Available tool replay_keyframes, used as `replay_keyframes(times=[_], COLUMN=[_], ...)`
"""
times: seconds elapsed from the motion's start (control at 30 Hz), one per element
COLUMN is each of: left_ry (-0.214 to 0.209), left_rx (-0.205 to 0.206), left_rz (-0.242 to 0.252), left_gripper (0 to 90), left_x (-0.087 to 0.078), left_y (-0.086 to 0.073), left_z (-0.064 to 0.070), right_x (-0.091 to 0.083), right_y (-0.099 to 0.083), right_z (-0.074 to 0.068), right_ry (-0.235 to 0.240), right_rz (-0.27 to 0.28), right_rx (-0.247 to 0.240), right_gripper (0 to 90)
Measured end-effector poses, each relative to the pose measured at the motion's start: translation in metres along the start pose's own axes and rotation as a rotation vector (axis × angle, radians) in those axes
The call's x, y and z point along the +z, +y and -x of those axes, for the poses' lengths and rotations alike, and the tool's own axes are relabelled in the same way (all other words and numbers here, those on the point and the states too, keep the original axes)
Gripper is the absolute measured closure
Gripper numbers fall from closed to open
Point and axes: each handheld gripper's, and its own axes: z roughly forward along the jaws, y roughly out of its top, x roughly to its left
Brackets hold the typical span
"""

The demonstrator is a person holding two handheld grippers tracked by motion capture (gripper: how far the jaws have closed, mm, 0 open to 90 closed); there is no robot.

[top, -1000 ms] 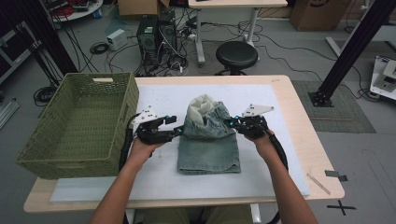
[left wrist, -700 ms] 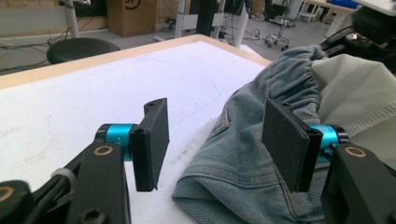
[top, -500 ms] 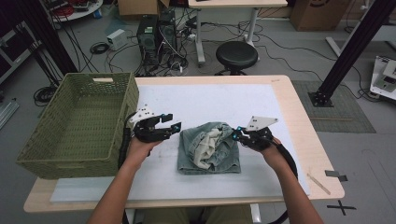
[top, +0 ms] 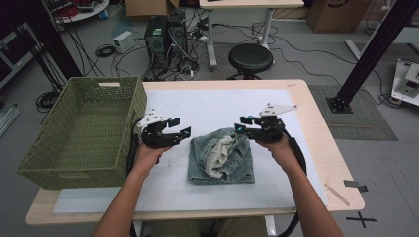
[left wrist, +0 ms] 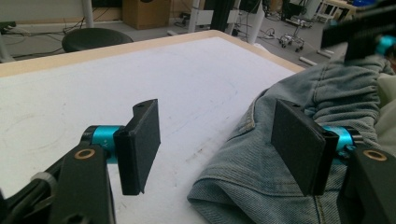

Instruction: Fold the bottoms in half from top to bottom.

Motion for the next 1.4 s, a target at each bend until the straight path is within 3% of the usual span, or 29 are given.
replay_keyframes(times=[0.1,0.27,0.47,0.7,0.9,0.97,1.03,1.1,1.23,1.4], left_ry=[0.001,0.002,0.007,-0.002,-0.041,-0.056,-0.070,-0.086,-0.112,-0.124], left_rx=[-0.003,0.001,-0.002,-0.013,0.007,0.009,0.018,0.025,0.028,0.052], left_rz=[0.000,-0.004,-0.006,-0.008,-0.022,-0.035,-0.044,-0.057,-0.095,-0.171], left_gripper=[33.4,33.4,32.0,28.1,26.2,26.2,26.1,26.2,26.2,26.2], left_x=[-0.001,0.001,0.002,0.007,0.019,0.023,0.028,0.032,0.042,0.051], left_y=[0.000,0.000,0.000,0.000,0.001,0.001,0.001,0.001,-0.002,-0.007], left_z=[-0.001,0.000,0.001,0.005,0.020,0.025,0.030,0.035,0.044,0.052], right_x=[0.006,0.008,0.011,0.020,0.030,0.030,0.022,0.010,-0.010,-0.017], right_y=[-0.008,-0.029,-0.046,-0.055,-0.055,-0.055,-0.055,-0.055,-0.056,-0.055], right_z=[-0.008,-0.013,-0.017,-0.030,-0.041,-0.043,-0.041,-0.034,-0.024,-0.020], right_ry=[0.078,0.135,0.142,0.147,0.115,0.088,0.069,0.072,0.017,-0.047], right_rz=[-0.076,-0.176,-0.179,-0.225,-0.207,-0.195,-0.161,-0.089,-0.017,0.030], right_rx=[-0.034,-0.058,-0.076,-0.115,-0.122,-0.126,-0.108,-0.060,-0.032,-0.015], right_gripper=[68.7,66.7,66.6,65.3,63.1,57.1,50.5,43.7,39.8,39.0])
